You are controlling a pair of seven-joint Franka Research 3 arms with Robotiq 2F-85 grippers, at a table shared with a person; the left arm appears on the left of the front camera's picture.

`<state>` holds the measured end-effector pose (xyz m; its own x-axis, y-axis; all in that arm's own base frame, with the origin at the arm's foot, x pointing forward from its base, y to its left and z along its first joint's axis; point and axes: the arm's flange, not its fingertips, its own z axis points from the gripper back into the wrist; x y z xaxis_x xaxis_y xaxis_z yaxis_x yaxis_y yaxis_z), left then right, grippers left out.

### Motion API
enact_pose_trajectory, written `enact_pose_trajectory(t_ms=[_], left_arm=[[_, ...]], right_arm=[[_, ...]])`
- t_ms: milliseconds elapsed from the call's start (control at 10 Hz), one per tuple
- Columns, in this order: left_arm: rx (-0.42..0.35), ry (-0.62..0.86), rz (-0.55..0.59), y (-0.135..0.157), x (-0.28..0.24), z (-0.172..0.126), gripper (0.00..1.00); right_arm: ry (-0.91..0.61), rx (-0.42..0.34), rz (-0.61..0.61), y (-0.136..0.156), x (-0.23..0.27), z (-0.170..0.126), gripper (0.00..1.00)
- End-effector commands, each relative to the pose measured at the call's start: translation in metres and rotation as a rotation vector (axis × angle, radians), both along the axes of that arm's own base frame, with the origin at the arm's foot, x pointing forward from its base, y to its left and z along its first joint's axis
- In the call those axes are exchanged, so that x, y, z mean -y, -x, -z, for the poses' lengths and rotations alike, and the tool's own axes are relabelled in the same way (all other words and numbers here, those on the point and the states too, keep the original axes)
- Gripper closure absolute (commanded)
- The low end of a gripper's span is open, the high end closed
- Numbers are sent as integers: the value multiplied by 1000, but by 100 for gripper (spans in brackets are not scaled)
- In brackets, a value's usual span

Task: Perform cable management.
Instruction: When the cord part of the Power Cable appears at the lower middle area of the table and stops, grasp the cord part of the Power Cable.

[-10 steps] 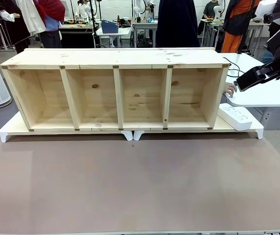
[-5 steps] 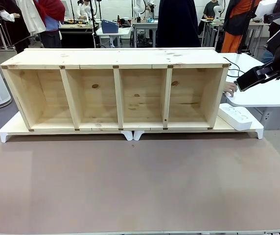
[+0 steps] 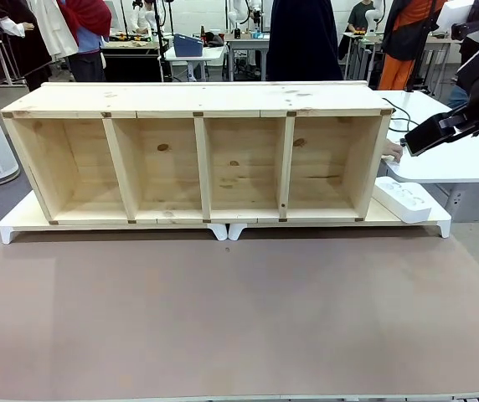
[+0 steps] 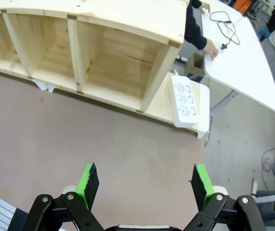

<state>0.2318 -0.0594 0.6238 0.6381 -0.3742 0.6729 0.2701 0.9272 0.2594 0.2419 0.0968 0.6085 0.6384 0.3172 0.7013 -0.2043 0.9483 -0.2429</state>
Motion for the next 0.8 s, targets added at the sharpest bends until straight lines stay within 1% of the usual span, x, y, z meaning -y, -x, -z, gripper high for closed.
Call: enact_pose_trajectory(t_ms=[0, 700], left_arm=[[5, -1, -1, 1, 0, -1, 0], [5, -1, -1, 1, 0, -1, 0]], right_arm=[[-1, 2, 0, 0, 0, 0, 0], [-1, 2, 0, 0, 0, 0, 0]])
